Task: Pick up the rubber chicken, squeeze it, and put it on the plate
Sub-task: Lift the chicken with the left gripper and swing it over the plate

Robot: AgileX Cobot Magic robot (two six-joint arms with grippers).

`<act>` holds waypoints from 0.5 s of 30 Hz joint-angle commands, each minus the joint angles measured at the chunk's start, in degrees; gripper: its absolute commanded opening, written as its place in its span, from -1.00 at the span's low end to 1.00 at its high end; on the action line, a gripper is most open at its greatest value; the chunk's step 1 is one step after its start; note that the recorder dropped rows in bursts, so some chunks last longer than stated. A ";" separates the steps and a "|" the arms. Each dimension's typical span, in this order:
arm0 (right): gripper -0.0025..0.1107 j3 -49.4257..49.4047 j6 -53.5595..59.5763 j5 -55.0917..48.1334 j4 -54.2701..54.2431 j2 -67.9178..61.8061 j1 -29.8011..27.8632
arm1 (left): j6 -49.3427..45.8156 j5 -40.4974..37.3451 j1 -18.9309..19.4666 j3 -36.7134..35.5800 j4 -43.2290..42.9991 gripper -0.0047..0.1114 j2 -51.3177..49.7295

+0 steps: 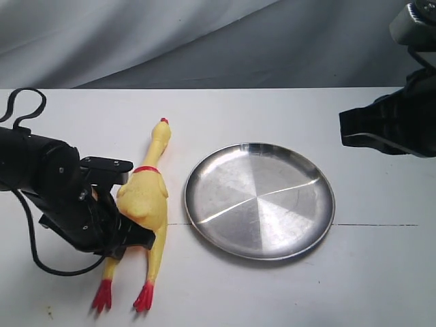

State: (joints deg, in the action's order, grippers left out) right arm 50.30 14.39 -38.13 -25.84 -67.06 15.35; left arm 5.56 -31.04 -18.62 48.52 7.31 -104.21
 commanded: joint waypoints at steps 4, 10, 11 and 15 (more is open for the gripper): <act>-0.96 0.27 -1.39 0.41 -0.07 -0.03 0.10 | -0.38 -4.99 -0.32 0.53 -0.65 -0.92 14.82; -0.96 0.27 -4.03 1.47 -0.19 -0.03 0.10 | -4.79 -5.83 -0.32 6.82 -0.65 -0.92 25.82; -0.96 0.27 -5.39 1.65 -0.19 -0.15 0.10 | -5.56 -5.83 -0.32 7.89 -0.65 -0.92 26.79; -0.96 0.01 -7.35 3.12 -0.19 -1.31 0.10 | -10.45 -6.09 -0.32 10.99 3.00 -0.92 26.70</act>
State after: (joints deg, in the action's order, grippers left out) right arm 50.30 8.08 -36.60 -25.84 -67.32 15.35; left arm -1.26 -37.55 -18.62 57.76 7.61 -77.46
